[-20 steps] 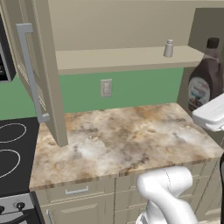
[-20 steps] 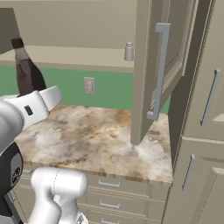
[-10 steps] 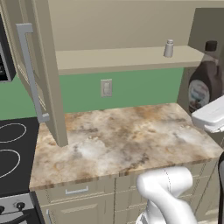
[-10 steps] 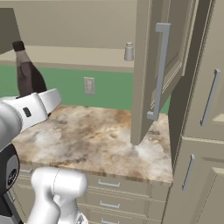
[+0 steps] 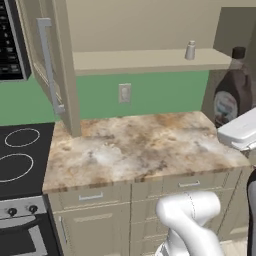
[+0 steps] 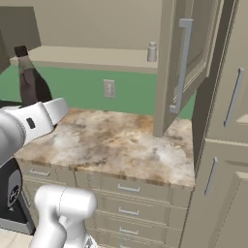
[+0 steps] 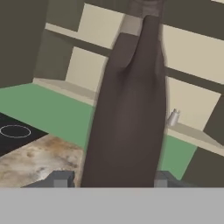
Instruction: Move the syrup bottle and shaker from the cabinet to the dining counter.
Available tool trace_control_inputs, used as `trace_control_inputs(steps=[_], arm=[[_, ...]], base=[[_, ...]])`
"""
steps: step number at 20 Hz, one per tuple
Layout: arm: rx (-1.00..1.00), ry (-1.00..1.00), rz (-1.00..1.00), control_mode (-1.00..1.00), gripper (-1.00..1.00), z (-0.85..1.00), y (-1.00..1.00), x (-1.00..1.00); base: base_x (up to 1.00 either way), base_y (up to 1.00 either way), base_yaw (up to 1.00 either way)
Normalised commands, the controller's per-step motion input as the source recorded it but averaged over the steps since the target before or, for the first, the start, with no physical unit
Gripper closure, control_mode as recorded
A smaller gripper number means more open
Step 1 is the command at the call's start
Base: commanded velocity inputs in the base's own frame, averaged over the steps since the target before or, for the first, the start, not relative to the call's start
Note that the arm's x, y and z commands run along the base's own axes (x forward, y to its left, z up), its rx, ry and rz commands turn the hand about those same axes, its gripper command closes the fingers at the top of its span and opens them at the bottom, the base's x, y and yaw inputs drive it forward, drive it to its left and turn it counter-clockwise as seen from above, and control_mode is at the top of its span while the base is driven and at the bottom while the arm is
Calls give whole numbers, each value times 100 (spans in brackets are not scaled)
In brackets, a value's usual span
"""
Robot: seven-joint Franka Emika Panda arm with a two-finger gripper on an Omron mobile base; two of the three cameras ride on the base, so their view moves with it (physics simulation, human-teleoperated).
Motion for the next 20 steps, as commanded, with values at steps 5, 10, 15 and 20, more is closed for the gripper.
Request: trace_control_inputs(steps=[5,10,15,20], arm=[[0,0,0,100,100,0,0,0],[0,0,0,100,100,0,0,0],[0,0,0,100,100,0,0,0],[0,0,0,100,100,0,0,0]], base=[[-100,27,48],[-94,32,57],[-85,23,81],[-37,19,98]])
